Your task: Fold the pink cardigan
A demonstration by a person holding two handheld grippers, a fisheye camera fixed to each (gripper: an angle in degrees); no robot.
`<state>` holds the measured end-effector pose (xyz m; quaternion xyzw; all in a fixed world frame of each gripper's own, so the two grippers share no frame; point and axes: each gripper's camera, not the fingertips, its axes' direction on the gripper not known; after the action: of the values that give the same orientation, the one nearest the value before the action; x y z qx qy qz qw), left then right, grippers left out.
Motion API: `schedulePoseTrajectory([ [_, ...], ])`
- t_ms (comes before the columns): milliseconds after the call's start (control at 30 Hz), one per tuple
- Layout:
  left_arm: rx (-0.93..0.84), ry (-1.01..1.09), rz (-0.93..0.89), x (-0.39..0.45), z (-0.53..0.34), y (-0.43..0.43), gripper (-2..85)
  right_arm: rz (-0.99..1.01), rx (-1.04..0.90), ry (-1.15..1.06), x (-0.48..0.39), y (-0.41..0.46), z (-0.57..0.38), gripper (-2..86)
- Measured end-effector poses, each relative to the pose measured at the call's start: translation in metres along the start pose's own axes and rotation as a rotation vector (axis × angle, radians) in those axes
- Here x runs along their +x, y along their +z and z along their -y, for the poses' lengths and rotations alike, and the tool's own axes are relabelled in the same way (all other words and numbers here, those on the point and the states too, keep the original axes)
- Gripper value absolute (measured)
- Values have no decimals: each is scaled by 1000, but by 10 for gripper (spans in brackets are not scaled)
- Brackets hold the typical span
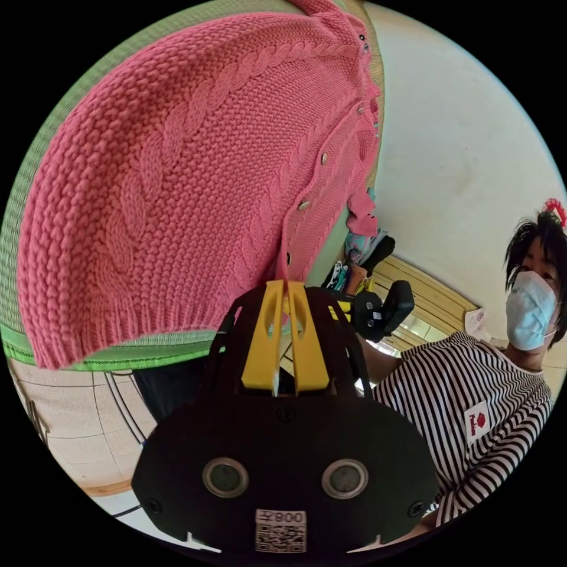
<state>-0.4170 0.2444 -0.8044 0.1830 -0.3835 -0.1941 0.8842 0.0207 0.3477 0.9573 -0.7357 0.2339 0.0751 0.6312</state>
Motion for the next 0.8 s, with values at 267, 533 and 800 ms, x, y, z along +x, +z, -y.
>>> schedulePoseTrajectory([
  [267,14,73,91,3,-4,-7,71,144,19,96,53,11,-9,16],
  [533,-179,226,332,31,-9,10,44,-78,-39,8,27,53,-8,69],
  [800,-183,126,222,50,-28,-10,5,75,-34,22,44,52,-12,-1],
])
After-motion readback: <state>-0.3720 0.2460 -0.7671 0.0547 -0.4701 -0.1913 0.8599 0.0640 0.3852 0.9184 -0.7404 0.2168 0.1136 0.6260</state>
